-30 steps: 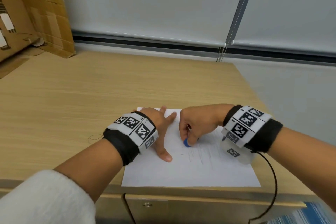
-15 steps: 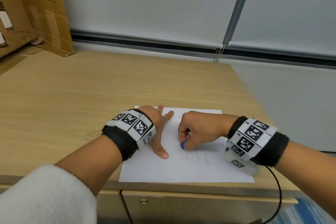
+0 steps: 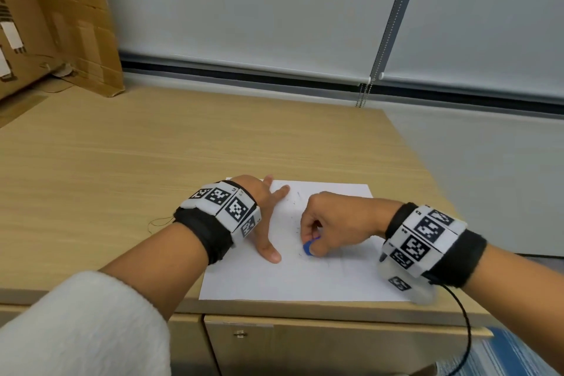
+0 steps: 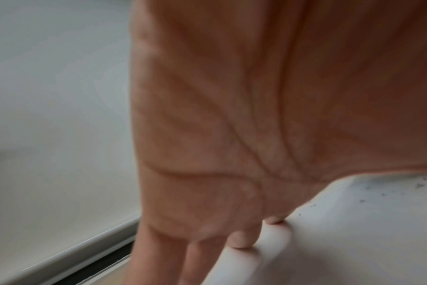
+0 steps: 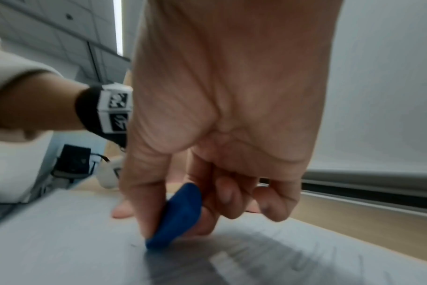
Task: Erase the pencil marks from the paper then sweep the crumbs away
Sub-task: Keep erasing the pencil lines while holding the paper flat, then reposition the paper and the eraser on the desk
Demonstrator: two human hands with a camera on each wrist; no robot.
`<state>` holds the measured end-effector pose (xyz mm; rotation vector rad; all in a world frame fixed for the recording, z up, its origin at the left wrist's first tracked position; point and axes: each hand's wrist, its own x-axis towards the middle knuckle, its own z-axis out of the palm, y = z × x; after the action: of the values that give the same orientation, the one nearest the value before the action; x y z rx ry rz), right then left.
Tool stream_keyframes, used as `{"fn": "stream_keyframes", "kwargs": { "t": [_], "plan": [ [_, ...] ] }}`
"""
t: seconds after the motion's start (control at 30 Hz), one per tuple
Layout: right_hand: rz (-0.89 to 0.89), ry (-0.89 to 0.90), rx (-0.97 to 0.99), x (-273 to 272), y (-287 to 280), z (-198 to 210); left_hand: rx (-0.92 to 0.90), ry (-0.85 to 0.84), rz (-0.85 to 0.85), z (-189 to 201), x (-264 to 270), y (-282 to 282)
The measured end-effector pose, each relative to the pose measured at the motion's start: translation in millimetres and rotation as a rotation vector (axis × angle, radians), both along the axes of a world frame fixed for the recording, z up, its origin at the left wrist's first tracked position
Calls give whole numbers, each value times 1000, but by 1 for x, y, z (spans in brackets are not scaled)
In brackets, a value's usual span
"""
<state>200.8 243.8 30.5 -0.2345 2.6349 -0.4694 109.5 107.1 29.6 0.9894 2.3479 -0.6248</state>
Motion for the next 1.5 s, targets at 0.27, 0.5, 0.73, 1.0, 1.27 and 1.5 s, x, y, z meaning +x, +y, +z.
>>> {"fn": "stream_keyframes", "kwargs": {
  "t": [0.27, 0.5, 0.73, 1.0, 1.27, 1.5],
  "plan": [
    [-19, 15, 7, 3, 0, 1, 7, -7, 2, 1, 1, -1],
    [-214, 267, -43, 54, 31, -7, 39, -61, -3, 1, -2, -5],
    [-406, 519, -161, 110, 19, -61, 41, -90, -18, -1, -4, -15],
    [-525, 633, -270, 115, 11, -77, 162, -38, -178, 7, 17, -36],
    [-548, 646, -314, 116, 12, -80, 261, -207, -540, -35, 100, -38],
    [-561, 626, -325, 117, 13, -83, 111, -92, 15, -18, 53, -64]
  ]
}}
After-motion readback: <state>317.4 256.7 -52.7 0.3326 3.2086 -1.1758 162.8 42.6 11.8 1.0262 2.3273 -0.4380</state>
